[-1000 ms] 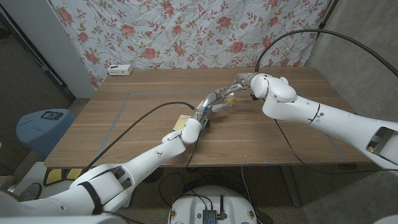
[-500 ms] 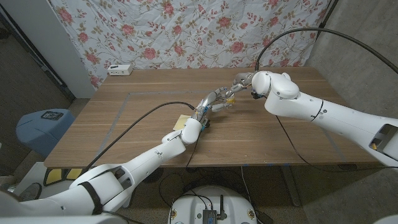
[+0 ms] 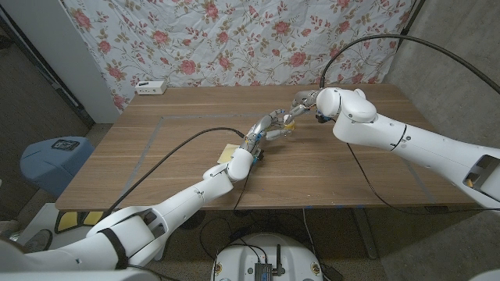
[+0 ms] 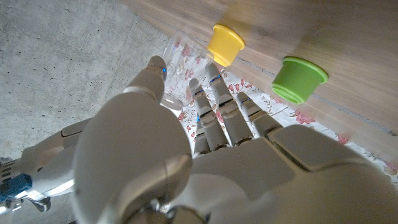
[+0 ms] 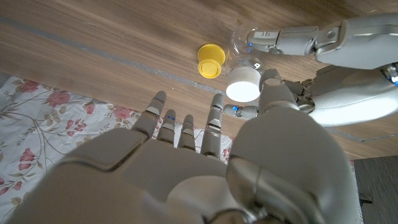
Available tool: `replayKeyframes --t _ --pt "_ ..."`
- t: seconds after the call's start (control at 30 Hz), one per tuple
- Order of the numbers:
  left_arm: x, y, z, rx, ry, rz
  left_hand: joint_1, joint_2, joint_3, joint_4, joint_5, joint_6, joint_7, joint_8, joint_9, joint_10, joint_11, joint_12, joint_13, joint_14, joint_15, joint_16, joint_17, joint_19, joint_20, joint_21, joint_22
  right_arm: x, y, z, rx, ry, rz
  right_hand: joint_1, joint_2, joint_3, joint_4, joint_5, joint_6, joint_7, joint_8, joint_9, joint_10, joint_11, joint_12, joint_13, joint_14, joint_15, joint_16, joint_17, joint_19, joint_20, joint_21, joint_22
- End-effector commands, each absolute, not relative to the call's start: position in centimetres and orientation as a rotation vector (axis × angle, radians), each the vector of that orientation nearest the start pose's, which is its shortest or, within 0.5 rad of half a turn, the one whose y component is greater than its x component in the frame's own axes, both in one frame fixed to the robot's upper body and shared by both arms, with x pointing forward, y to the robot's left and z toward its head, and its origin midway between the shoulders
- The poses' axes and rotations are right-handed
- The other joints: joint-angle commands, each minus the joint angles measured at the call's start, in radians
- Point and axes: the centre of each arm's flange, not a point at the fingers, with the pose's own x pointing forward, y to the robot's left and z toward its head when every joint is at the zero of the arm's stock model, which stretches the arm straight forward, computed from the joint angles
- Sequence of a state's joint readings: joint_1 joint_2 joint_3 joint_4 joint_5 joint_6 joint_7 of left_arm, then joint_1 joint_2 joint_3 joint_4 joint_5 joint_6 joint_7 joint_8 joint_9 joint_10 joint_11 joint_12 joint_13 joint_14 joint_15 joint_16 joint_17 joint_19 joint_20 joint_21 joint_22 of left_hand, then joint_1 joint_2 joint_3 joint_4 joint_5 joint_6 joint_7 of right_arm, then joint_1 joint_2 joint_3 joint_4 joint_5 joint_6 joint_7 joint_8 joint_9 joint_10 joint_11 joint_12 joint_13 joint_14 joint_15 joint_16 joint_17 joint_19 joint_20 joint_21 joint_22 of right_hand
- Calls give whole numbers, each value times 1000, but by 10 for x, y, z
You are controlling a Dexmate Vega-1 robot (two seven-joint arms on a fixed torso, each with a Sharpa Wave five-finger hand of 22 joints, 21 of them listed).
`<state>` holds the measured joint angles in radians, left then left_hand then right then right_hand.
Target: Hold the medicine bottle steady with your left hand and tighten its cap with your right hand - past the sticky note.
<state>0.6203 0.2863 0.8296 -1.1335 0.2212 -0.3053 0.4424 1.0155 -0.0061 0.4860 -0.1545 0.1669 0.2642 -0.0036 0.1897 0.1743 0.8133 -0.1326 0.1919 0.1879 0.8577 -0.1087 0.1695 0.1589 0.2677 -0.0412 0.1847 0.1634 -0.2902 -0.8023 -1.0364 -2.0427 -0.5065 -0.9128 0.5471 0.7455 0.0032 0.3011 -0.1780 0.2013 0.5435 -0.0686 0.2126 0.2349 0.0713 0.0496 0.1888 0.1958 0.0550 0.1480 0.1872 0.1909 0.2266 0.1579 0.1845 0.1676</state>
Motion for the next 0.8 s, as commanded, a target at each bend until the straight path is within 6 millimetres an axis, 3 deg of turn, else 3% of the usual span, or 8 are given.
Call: replayKeyframes --t 0.03,0.43,0.8 --pt "648 52 -42 714 -861 -186 2 8 9 1 10 4 -3 -2 3 39 -33 5 4 2 -87 4 1 -4 -131 0 2 570 -145 92 -1531 -184 112 12 0 8 0 4 11 -4 9 3 7 -8 6 1 3 -7 9 -1 7 -7 6 2" --pt "649 50 -42 712 -858 -190 0 7 8 1 9 5 -3 -2 3 40 -36 6 3 3 -86 4 1 -3 -132 0 2 572 -145 90 -1524 -205 88 44 -2 19 7 -3 103 -19 48 12 31 -13 15 1 19 -18 15 -2 18 -11 8 2" --pt "649 50 -42 711 -856 -189 -3 8 8 3 9 5 -4 -2 2 39 -37 5 3 4 -83 4 1 -3 -132 0 2 574 -145 90 -1519 -210 69 57 0 24 11 -6 133 -28 61 16 55 -24 20 0 36 -30 20 -2 32 -15 11 2"
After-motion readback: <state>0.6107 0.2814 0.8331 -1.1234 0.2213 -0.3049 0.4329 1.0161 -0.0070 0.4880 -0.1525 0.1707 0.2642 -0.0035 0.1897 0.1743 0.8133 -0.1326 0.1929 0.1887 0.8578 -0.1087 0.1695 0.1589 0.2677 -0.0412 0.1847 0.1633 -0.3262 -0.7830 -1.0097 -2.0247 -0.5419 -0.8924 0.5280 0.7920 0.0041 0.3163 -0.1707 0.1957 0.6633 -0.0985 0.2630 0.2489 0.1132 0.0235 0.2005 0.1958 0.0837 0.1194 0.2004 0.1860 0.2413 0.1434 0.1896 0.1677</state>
